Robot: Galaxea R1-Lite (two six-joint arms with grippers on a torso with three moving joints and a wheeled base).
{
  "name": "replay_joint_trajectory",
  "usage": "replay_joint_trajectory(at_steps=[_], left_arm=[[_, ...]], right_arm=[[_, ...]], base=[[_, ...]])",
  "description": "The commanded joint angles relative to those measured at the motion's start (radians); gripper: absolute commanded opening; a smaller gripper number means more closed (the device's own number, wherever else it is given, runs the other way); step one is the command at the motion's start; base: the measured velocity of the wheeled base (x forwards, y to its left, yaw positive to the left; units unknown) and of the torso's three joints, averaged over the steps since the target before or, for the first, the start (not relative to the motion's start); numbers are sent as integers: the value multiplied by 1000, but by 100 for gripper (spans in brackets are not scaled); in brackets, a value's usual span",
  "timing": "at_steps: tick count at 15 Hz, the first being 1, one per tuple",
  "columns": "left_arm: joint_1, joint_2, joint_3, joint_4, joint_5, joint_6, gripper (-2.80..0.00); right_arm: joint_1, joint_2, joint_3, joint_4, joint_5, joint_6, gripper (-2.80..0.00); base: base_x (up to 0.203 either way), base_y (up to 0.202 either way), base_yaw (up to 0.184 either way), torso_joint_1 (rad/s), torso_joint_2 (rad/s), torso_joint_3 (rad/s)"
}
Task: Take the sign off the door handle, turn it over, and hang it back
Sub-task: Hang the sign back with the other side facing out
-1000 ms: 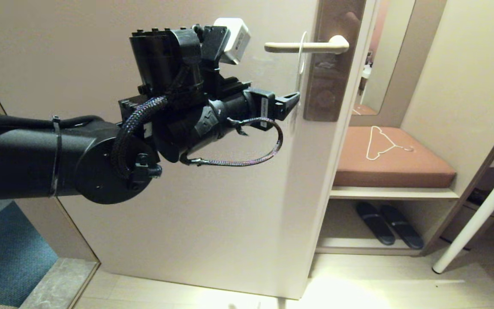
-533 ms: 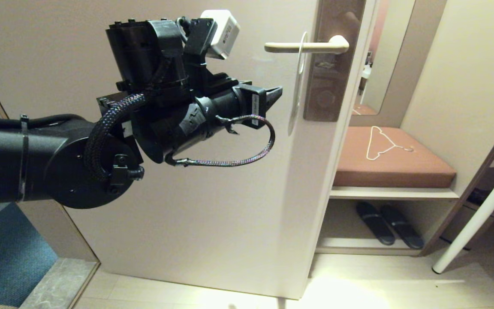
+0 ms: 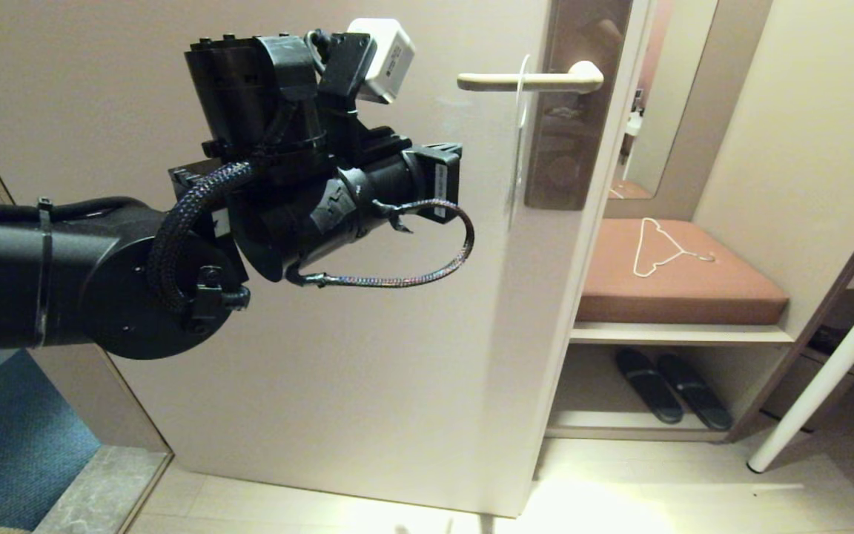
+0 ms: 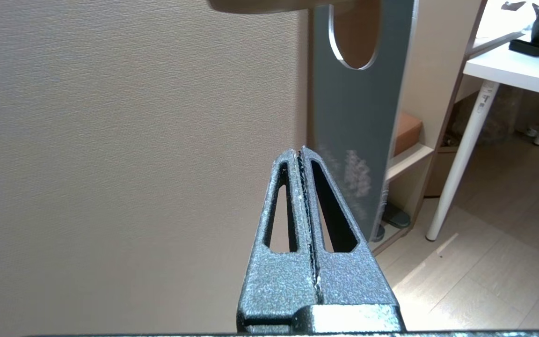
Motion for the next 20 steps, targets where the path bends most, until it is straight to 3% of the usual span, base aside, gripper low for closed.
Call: replay_joint_trajectory(at_steps=[1,20], left_arm=[[-8,18,-9,-4,0,0,-280],[-112,232,-278,29,-1,9,-280]], right_arm=[[0,0,0,-1,0,0,-280],[0,0,0,0,-1,3,-280]], base=[[0,0,0,0,0,0],[0,0,0,0,0,0]])
